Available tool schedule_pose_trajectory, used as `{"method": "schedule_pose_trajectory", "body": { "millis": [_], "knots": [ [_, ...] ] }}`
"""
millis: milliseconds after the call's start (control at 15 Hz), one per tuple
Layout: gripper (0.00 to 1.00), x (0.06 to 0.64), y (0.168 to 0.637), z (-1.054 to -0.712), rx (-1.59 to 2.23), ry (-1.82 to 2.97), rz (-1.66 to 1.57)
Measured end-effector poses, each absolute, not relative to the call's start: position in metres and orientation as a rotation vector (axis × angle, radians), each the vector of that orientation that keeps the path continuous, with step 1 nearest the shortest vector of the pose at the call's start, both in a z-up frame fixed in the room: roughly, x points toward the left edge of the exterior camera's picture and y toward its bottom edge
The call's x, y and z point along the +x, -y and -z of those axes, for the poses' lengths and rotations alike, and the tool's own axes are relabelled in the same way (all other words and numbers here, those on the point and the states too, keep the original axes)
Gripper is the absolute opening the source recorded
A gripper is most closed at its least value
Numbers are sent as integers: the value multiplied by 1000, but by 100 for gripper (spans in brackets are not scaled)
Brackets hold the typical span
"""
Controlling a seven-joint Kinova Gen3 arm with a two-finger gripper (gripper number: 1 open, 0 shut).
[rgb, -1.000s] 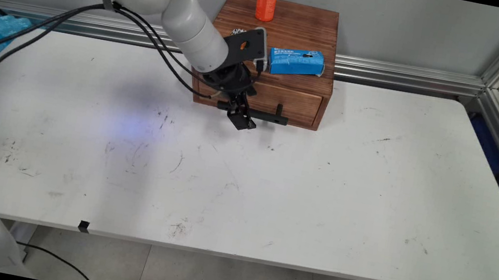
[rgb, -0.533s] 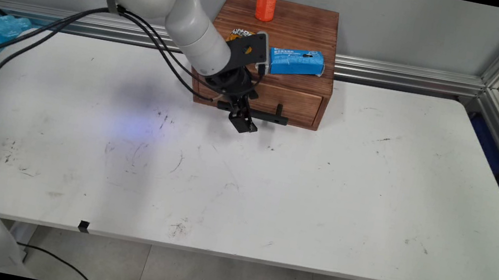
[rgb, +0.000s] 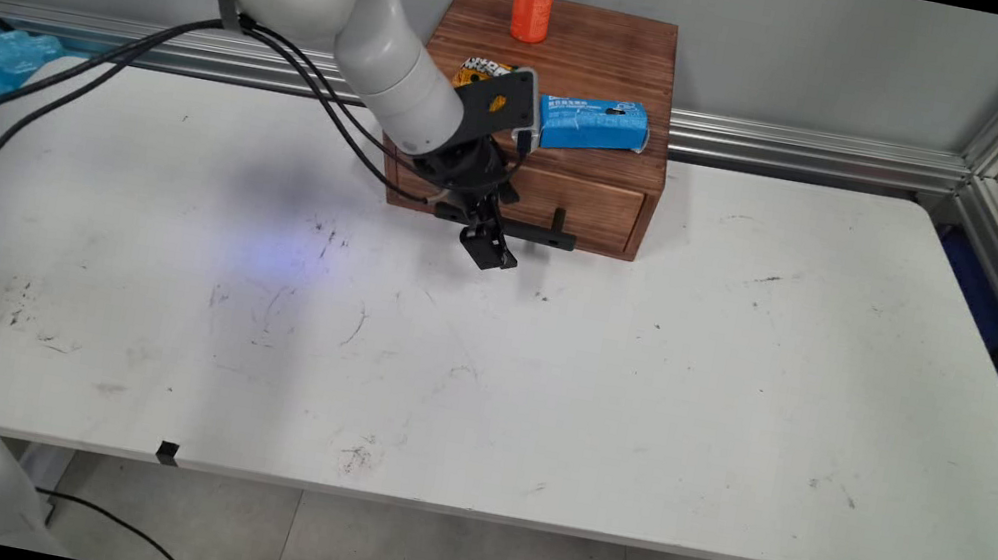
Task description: Open the drawer
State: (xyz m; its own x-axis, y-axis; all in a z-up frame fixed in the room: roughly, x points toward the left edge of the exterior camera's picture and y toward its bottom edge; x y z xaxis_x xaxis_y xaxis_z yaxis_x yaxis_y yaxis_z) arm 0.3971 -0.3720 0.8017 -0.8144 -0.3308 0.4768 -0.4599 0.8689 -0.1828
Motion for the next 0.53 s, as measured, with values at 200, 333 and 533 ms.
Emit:
{"method": "schedule_pose_trajectory", "body": {
  "millis": [200,333,533],
  "knots": [
    [100,398,371,-800,581,2599,-391],
    [100,398,370,-799,582,2597,-381],
    [100,398,368,-799,581,2596,-369]
  ]
}}
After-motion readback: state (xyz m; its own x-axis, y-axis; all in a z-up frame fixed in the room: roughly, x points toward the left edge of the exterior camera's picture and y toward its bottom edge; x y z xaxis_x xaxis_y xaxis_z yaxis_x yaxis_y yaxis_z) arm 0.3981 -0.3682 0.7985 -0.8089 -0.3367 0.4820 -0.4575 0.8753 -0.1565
